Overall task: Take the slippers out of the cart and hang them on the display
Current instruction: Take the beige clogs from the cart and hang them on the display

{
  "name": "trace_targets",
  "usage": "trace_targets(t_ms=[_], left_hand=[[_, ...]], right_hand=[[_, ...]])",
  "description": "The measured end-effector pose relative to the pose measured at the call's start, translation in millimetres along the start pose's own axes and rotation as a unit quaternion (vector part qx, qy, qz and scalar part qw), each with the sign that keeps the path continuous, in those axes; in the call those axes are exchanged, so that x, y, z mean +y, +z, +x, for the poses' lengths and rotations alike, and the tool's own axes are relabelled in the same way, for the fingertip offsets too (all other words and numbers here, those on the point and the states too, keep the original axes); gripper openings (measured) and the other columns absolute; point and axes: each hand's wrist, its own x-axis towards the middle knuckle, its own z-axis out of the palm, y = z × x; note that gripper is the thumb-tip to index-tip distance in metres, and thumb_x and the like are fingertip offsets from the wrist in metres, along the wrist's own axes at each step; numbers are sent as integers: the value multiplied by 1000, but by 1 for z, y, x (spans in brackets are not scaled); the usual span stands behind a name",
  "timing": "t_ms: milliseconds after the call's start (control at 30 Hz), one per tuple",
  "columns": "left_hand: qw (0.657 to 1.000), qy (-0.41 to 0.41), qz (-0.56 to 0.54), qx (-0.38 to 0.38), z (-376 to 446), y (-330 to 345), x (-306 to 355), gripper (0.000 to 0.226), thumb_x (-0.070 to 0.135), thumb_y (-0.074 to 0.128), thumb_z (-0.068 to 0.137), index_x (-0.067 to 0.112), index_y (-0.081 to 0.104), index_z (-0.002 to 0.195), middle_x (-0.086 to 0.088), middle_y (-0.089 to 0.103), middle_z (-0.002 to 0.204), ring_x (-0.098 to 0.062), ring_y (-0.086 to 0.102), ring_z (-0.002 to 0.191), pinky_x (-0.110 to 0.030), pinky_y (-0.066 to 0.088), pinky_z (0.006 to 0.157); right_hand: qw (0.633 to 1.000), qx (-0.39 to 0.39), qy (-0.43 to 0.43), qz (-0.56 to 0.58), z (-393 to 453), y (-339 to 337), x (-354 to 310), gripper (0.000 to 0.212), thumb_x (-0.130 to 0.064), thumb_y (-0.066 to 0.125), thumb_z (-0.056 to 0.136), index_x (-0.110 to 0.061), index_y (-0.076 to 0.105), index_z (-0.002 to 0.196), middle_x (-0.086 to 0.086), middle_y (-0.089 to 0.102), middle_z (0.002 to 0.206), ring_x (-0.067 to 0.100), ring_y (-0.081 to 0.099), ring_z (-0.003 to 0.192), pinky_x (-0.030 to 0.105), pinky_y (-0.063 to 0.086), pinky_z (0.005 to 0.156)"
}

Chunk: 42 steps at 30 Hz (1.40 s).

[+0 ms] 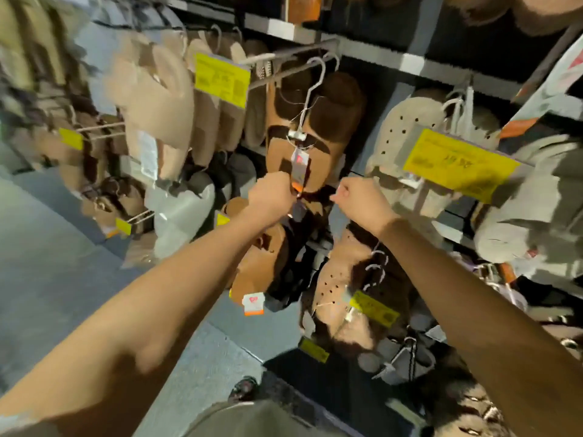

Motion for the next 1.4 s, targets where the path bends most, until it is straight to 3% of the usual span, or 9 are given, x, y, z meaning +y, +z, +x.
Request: trace_targets(t_ms=[133,233,433,600,733,933,1167,1333,1400], left_hand=[[993,-106,33,-32,-86,-16,-85,23,23,56,87,3,63,97,-20,65,104,-37,62,99,-40,49,77],[974,-217,54,-24,-155,-37,-145,30,22,55,87,2,59,109,-19,61,115,-38,58,107,-42,48,84],[925,-371,85,22,-259,-99,-249,32,24,53,90,0,61,109,-20,62,116,-38,59,108,-41,49,86],[889,-450,79,40,-320,-134,-341,30,15,52,87,2,61,113,-19,63,117,-36,60,110,-40,49,85],[861,-502,64,44,-371,-161,-426,30,15,52,88,4,60,114,-18,62,119,-36,58,112,-42,49,87],[820,-565,56,73,-429,-218,-530,25,14,52,87,-1,60,106,-18,64,108,-37,62,103,-41,50,79],[792,-605,41,71,-439,-228,-633,14,15,51,87,5,59,93,-14,65,95,-33,63,90,-37,49,67],[737,-672,-6,75,-439,-239,-716,18,12,49,85,6,60,98,-12,65,101,-33,62,94,-38,49,70],[710,-698,-26,90,-439,-253,-747,20,14,49,86,5,62,99,-13,65,104,-33,62,97,-39,50,76]], right_hand=[[995,-82,-57,8,-31,44,-61,29,-24,48,93,-9,50,68,8,53,71,26,50,74,34,43,67],[979,-114,-167,8,-50,66,-127,39,-16,47,92,-15,35,55,5,38,56,25,44,65,32,32,58],[946,-174,-274,23,-83,108,-264,39,-17,56,86,-18,38,52,11,52,63,30,52,76,34,39,63],[903,-211,-373,-20,-98,150,-394,13,-25,61,86,-14,63,79,14,69,101,31,61,103,34,48,84],[874,-228,-428,-6,-113,185,-505,27,-20,60,86,-17,51,60,14,71,93,30,64,94,34,50,78],[819,-295,-493,0,-146,240,-628,22,-11,49,87,-17,53,66,12,71,99,29,63,82,36,52,74],[776,-313,-548,5,-134,299,-764,23,-14,55,89,-15,53,66,12,70,84,23,59,70,37,53,74],[715,-343,-609,-19,-136,352,-872,20,-17,59,88,-13,55,69,4,60,70,24,61,76,34,51,76],[690,-347,-634,-33,-137,367,-918,24,-15,59,86,-16,52,63,8,63,78,27,63,84,35,53,80]])
